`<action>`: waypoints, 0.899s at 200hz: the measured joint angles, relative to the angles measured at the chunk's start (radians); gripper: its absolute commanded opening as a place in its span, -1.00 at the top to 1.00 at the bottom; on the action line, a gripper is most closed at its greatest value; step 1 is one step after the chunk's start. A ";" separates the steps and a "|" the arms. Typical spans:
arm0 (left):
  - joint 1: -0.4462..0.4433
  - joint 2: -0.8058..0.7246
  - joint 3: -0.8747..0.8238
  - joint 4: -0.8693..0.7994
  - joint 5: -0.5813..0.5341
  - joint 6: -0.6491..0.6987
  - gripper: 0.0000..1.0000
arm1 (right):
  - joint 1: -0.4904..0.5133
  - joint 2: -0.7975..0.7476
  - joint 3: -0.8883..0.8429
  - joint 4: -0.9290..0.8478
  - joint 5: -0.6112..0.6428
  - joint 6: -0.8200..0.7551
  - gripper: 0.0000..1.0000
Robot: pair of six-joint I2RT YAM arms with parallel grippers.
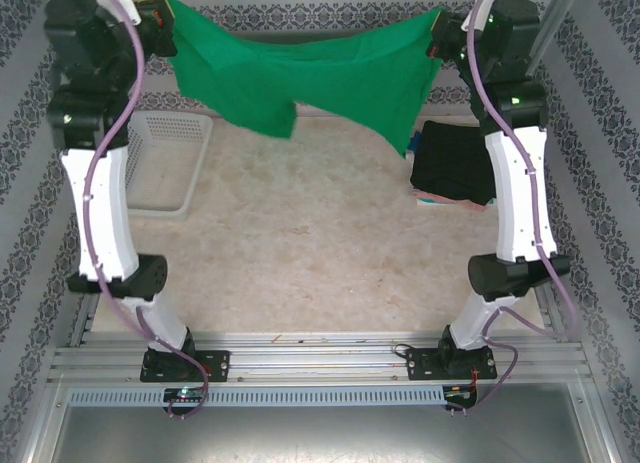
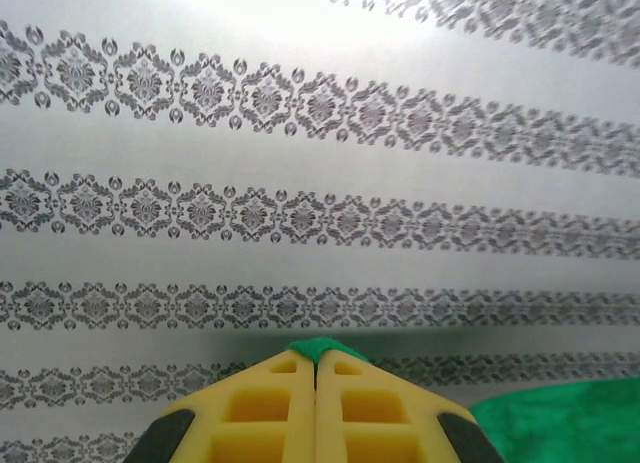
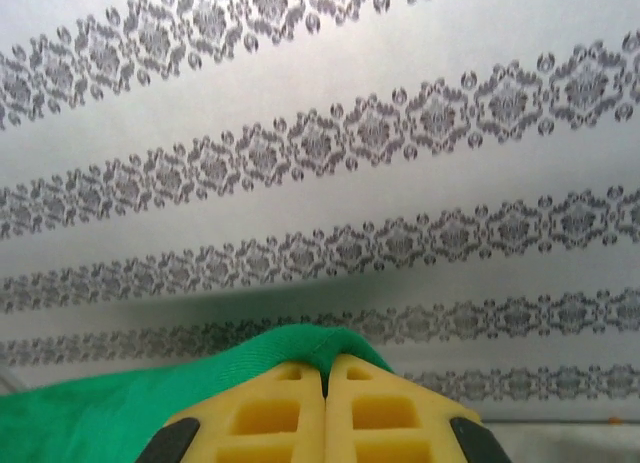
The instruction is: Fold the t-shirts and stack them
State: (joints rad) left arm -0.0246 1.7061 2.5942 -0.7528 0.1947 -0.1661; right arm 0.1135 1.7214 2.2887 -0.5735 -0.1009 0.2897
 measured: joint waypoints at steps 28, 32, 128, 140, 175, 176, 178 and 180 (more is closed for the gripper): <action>0.000 -0.374 -0.577 0.169 0.050 -0.039 1.00 | 0.000 -0.239 -0.471 0.111 -0.060 0.016 1.00; 0.000 -0.433 -0.687 0.201 0.056 -0.048 1.00 | 0.000 -0.271 -0.547 0.130 -0.071 0.019 1.00; -0.068 -0.988 -1.925 0.101 0.145 -0.284 1.00 | 0.000 -0.666 -1.571 0.114 -0.121 0.087 1.00; -0.134 -0.994 -1.932 0.098 0.130 -0.314 1.00 | 0.000 -0.700 -1.592 0.093 -0.108 0.094 1.00; -0.230 -0.962 -1.946 0.084 0.057 -0.404 1.00 | 0.000 -0.732 -1.600 0.019 -0.055 0.100 1.00; -0.230 -0.962 -1.948 0.083 0.055 -0.408 1.00 | 0.000 -0.732 -1.600 0.016 -0.054 0.100 1.00; -0.230 -0.962 -1.950 0.082 0.053 -0.412 1.00 | 0.000 -0.732 -1.600 0.013 -0.049 0.100 0.98; -0.230 -0.962 -1.954 0.079 0.051 -0.418 1.00 | 0.000 -0.733 -1.600 0.007 -0.045 0.100 0.96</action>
State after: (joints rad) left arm -0.2543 0.7441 0.6407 -0.6735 0.2455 -0.5838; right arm 0.1131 0.9882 0.6884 -0.5667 -0.1455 0.3897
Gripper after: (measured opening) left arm 0.047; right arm 0.064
